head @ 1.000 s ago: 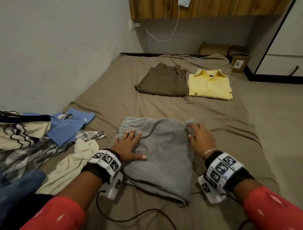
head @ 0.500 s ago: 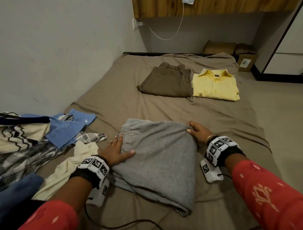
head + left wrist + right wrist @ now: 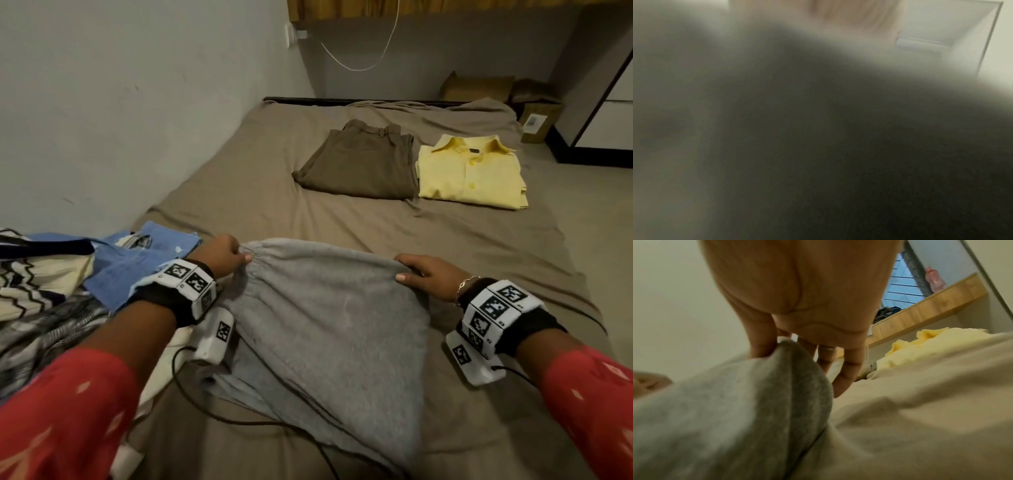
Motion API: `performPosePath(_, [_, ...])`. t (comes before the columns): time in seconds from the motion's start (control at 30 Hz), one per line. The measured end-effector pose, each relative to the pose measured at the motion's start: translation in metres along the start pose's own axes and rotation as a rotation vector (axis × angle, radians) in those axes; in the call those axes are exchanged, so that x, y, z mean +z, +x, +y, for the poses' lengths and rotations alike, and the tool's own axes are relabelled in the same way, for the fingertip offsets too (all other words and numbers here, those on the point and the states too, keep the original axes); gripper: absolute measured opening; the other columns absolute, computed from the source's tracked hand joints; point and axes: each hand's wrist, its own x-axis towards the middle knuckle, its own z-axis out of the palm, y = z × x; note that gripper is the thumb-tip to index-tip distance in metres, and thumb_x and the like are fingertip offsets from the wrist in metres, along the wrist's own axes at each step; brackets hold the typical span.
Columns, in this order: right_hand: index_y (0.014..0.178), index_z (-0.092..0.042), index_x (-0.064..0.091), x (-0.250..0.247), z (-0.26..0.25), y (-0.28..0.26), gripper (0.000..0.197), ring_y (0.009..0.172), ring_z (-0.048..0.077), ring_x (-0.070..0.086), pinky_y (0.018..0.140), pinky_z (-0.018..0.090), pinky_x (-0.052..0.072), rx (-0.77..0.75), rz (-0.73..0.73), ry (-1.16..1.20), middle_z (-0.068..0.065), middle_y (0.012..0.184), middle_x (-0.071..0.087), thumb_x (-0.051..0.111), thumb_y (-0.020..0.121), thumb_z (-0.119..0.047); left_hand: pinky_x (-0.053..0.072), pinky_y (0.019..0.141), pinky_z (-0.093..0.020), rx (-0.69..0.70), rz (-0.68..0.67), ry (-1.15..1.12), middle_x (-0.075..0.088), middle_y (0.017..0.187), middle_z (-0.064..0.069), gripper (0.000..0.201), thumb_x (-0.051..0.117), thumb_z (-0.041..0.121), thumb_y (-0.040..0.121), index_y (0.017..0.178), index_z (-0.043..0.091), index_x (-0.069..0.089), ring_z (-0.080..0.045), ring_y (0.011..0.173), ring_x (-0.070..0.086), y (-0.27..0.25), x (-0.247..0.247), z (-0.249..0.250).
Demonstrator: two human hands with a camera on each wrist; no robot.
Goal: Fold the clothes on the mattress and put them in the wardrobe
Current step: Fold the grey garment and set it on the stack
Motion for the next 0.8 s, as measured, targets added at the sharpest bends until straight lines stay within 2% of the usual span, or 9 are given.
performPosePath(0.13, [0.118, -0.007, 0.046, 0.025, -0.006, 0.018, 0.03, 0.109, 0.032, 0.051, 0.088, 0.034, 0.036, 0.136, -0.03, -0.361, 0.018, 0.119, 0.054, 0.044, 0.096, -0.028, 0.038, 0.072, -0.04, -0.001, -0.035, 0.233, 0.052, 0.073, -0.018, 0.034, 0.049, 0.013, 0.094, 0.063, 0.009, 0.036, -0.038, 0.096, 0.058, -0.014, 0.015, 0.006])
performPosePath(0.2, [0.123, -0.011, 0.043, 0.028, -0.009, 0.02, 0.033, 0.112, 0.033, 0.048, 0.092, 0.036, 0.037, 0.206, -0.025, -0.363, 0.017, 0.123, 0.05, 0.046, 0.095, -0.029, 0.037, 0.084, -0.035, -0.045, -0.001, 0.272, 0.058, 0.099, -0.02, 0.017, 0.043, 0.012, 0.096, 0.1, -0.003, 0.049, -0.035, 0.109, 0.054, -0.021, 0.029, 0.007])
performPosePath(0.27, [0.124, -0.013, 0.042, 0.02, -0.014, 0.015, 0.037, 0.107, 0.031, 0.05, 0.09, 0.036, 0.039, 0.247, 0.045, -0.204, 0.015, 0.122, 0.049, 0.054, 0.092, -0.027, 0.042, 0.092, -0.04, -0.072, 0.03, 0.249, 0.052, 0.124, -0.023, 0.045, 0.046, 0.019, 0.094, 0.133, 0.001, 0.033, -0.037, 0.113, 0.051, -0.034, 0.031, 0.005])
performPosePath(0.33, [0.121, -0.012, 0.043, 0.01, -0.016, 0.006, 0.041, 0.095, 0.024, 0.052, 0.082, 0.031, 0.041, 0.265, 0.152, -0.027, 0.013, 0.114, 0.05, 0.061, 0.087, -0.027, 0.041, 0.096, -0.044, 0.079, 0.065, 0.24, 0.044, 0.135, -0.018, 0.064, 0.047, 0.042, 0.09, 0.143, 0.015, 0.024, -0.033, 0.12, 0.045, -0.054, 0.03, 0.01])
performPosePath(0.43, [0.128, -0.013, 0.041, 0.008, -0.017, -0.004, 0.047, 0.105, 0.026, 0.052, 0.085, 0.03, 0.039, 0.335, 0.089, 0.068, 0.013, 0.121, 0.052, 0.055, 0.09, -0.037, 0.015, 0.113, -0.055, 0.378, -0.232, 0.238, 0.005, 0.157, 0.004, 0.108, 0.02, 0.091, 0.055, 0.146, 0.038, -0.005, -0.018, 0.144, 0.002, -0.098, 0.043, 0.024])
performPosePath(0.5, [0.133, -0.012, 0.04, 0.012, -0.015, -0.004, 0.054, 0.115, 0.028, 0.05, 0.09, 0.03, 0.038, 0.411, 0.063, 0.136, 0.012, 0.131, 0.05, 0.053, 0.091, -0.042, -0.008, 0.11, -0.058, 0.442, -0.484, 0.325, -0.022, 0.152, 0.008, 0.119, -0.003, 0.1, 0.038, 0.14, 0.041, -0.02, -0.013, 0.138, -0.023, -0.116, 0.059, 0.017])
performPosePath(0.6, [0.126, 0.0, 0.049, 0.014, -0.017, -0.005, 0.069, 0.101, 0.03, 0.056, 0.079, 0.031, 0.045, 0.576, 0.154, 0.491, 0.015, 0.119, 0.058, 0.071, 0.076, -0.043, -0.019, 0.107, -0.054, 0.414, -0.531, 0.443, -0.035, 0.143, 0.007, 0.123, -0.023, 0.095, 0.032, 0.138, 0.035, -0.026, -0.018, 0.141, -0.024, -0.127, 0.076, 0.003])
performPosePath(0.7, [0.104, 0.003, 0.062, 0.012, -0.022, -0.015, 0.091, 0.078, 0.029, 0.063, 0.062, 0.03, 0.049, 0.634, 0.128, 0.791, 0.014, 0.09, 0.067, 0.087, 0.037, -0.053, -0.015, 0.109, -0.055, 0.387, -0.501, 0.492, -0.026, 0.153, 0.0, 0.135, -0.027, 0.093, 0.026, 0.144, 0.029, -0.02, -0.019, 0.143, -0.019, -0.127, 0.079, 0.009])
performPosePath(0.8, [0.101, 0.006, 0.063, 0.011, -0.039, -0.025, 0.07, 0.082, 0.033, 0.064, 0.076, 0.041, 0.053, 0.568, 0.133, 0.913, 0.017, 0.087, 0.067, 0.088, 0.045, -0.029, -0.01, 0.111, -0.054, 0.333, -0.505, 0.527, -0.019, 0.156, -0.003, 0.133, -0.019, 0.095, 0.034, 0.147, 0.026, -0.014, -0.021, 0.144, -0.014, -0.129, 0.076, 0.022])
